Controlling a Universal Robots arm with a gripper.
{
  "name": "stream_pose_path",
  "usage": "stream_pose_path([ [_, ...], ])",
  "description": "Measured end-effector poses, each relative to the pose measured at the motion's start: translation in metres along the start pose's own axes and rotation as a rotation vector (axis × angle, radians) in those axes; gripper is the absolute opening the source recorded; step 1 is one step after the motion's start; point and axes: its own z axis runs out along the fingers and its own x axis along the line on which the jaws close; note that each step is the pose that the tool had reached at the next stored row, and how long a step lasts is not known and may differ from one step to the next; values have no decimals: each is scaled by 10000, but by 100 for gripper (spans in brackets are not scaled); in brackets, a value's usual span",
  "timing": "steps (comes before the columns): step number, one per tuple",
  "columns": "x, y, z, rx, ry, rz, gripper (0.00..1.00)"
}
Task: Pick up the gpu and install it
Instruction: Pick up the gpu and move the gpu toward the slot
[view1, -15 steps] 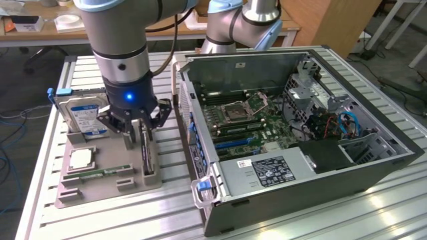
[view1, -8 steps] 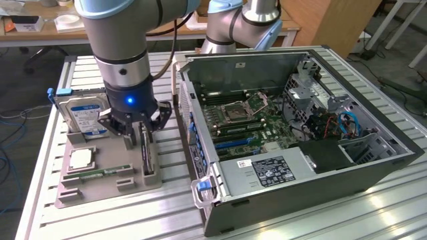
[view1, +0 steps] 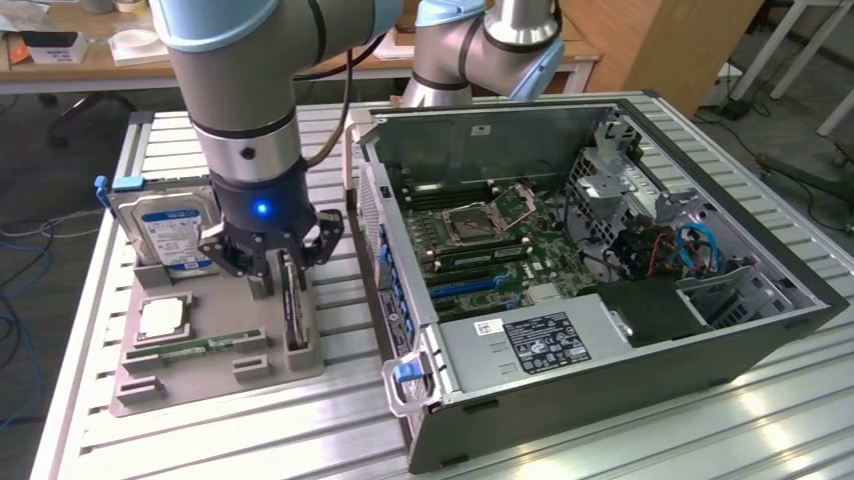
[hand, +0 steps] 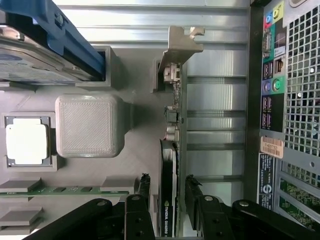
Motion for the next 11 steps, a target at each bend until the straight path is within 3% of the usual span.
stream_pose_path([
  [11,2,-2,109,2,1,0,42],
])
